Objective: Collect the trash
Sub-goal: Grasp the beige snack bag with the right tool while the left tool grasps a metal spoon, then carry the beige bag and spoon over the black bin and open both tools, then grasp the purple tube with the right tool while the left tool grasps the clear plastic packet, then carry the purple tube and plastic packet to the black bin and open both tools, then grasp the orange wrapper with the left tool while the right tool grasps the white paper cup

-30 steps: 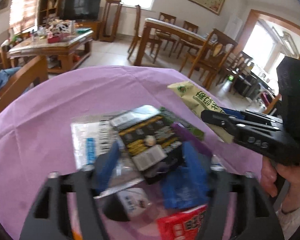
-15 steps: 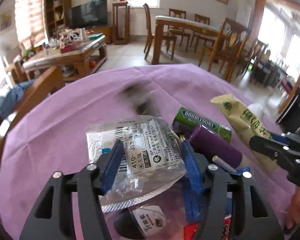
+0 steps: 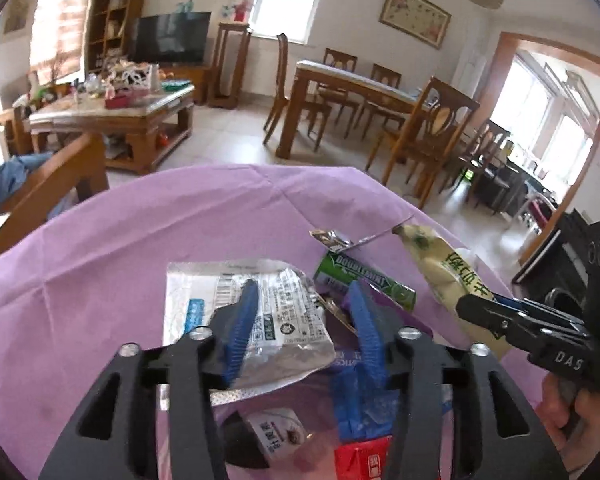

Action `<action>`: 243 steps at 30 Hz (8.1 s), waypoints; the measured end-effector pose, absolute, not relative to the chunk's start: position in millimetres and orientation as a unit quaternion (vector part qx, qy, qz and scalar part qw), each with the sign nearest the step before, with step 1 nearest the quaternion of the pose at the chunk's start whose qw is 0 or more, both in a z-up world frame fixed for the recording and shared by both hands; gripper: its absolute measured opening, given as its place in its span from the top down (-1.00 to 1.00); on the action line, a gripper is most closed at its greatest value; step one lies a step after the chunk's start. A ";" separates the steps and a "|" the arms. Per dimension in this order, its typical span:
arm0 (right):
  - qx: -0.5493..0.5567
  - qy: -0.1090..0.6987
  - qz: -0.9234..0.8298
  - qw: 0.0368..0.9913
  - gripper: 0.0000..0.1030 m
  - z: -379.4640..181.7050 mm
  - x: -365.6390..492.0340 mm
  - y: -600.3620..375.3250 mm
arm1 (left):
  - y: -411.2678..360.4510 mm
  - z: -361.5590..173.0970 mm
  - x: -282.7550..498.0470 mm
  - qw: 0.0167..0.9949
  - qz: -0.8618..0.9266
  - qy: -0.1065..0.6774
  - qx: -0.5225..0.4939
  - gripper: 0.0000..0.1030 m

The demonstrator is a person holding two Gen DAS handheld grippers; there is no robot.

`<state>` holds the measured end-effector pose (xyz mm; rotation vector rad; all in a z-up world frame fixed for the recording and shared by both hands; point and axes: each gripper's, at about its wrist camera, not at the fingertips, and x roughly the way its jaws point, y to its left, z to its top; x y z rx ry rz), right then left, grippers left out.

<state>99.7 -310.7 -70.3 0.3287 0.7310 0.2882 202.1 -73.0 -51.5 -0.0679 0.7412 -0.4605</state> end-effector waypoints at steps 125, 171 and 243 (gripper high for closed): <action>0.119 0.425 0.174 0.880 0.51 -82.6 124.1 -284.4 | -21.5 -83.7 215.7 0.885 -0.180 0.425 -0.063 -0.62; 0.286 0.232 -0.059 0.928 0.51 -55.7 -126.8 -553.7 | -324.5 -36.6 -13.4 0.796 -0.521 0.305 0.042 -0.18; 0.025 0.392 0.020 0.920 -0.88 -68.4 133.9 -334.2 | 69.9 -70.0 102.7 0.895 -0.117 0.430 -0.006 0.12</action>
